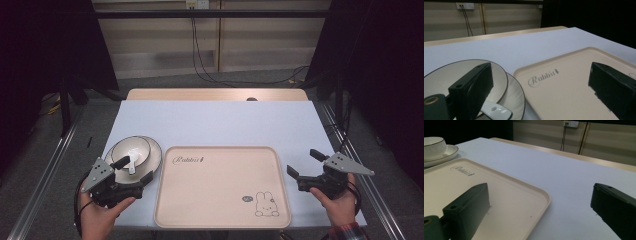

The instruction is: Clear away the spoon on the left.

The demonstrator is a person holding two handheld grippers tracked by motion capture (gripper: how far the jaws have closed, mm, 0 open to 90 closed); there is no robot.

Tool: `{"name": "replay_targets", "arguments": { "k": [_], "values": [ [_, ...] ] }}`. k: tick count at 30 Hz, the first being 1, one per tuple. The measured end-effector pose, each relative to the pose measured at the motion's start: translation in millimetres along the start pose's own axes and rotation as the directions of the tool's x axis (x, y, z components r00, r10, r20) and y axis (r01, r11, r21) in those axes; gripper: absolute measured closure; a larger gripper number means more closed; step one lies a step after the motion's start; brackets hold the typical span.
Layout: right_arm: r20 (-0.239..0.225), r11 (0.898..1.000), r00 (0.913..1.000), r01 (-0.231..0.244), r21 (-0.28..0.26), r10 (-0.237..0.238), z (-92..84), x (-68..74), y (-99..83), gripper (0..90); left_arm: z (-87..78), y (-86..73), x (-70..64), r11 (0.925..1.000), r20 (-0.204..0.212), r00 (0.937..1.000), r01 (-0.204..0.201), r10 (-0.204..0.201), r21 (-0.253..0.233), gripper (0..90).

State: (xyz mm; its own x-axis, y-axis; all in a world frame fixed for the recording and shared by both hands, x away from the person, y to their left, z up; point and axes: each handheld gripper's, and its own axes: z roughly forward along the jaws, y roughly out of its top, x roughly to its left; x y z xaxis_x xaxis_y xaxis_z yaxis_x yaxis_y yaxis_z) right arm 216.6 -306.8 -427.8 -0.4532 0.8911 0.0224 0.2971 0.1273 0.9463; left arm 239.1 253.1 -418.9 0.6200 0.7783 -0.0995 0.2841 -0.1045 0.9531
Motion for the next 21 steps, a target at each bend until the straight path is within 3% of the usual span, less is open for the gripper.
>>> {"name": "replay_targets", "arguments": {
  "k": [12,17,21],
  "values": [
    [-0.027,0.999,0.9987,0.043,0.012,-0.042,14.3,5.9,-0.9,1.3,-16.2,-12.5,4.4,0.999,-0.078,0.9965,0.033,-0.031,0.029,6.2],
    [-0.041,0.999,0.9985,0.037,0.011,-0.036,12.3,5.7,-0.5,1.3,-21.1,-14.4,0.2,0.9989,-0.11,0.9939,0.014,-0.009,0.046,7.0],
    [-0.035,1.0,0.9993,0.013,-0.008,-0.013,10.4,1.9,0.4,1.2,-22.3,-19.4,-0.6,0.9977,-0.121,0.9925,0.025,-0.017,0.063,8.3]
  ]
}}
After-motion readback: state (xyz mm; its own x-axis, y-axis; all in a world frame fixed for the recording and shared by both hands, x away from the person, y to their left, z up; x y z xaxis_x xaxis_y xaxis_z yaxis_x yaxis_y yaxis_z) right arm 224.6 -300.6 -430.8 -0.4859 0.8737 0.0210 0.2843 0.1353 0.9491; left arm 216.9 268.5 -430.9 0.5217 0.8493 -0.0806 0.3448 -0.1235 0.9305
